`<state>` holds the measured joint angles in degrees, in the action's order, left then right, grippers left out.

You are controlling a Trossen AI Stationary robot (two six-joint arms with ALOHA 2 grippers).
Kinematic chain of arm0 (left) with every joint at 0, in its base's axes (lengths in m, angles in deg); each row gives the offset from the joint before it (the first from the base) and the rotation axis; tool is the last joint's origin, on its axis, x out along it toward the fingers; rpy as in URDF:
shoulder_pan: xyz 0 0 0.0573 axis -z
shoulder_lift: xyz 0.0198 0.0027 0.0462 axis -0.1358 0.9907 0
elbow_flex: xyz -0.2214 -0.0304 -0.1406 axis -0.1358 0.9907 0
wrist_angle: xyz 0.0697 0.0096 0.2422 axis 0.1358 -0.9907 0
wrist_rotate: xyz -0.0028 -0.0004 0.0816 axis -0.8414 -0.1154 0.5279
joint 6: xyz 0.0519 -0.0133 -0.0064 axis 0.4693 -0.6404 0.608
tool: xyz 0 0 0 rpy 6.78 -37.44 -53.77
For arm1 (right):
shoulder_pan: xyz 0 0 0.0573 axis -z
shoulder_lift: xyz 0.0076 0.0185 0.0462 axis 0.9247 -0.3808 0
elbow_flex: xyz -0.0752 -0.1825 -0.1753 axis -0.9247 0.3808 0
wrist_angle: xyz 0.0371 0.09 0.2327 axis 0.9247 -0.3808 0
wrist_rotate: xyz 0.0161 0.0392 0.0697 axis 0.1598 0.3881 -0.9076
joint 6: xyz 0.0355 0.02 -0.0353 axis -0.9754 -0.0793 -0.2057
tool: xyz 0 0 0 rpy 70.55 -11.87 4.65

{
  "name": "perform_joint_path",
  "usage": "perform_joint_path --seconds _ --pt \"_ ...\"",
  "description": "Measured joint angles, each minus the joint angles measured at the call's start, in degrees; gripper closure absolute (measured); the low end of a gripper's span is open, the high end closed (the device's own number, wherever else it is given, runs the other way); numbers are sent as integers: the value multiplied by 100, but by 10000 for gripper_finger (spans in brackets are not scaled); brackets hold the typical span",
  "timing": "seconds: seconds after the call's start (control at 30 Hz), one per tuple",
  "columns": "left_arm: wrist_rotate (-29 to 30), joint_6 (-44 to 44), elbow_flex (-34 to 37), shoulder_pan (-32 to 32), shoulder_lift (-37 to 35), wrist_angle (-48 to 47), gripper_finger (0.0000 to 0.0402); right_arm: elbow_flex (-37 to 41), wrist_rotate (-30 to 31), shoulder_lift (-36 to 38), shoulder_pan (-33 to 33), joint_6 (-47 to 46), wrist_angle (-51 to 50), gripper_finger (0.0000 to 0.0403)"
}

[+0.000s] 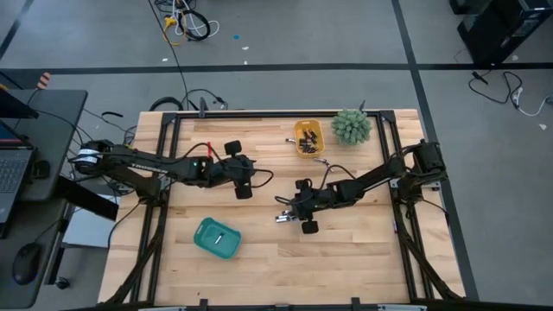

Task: Sort batteries
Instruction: Put the silver battery into the green bin

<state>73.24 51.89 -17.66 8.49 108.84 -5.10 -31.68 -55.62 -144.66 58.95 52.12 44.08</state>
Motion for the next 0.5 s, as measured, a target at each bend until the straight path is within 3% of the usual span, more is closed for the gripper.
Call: perform_joint_path --seconds 0.5 --pt "0 1 0 0 0 -9 278 0 -17 1 275 -64 -99 264"
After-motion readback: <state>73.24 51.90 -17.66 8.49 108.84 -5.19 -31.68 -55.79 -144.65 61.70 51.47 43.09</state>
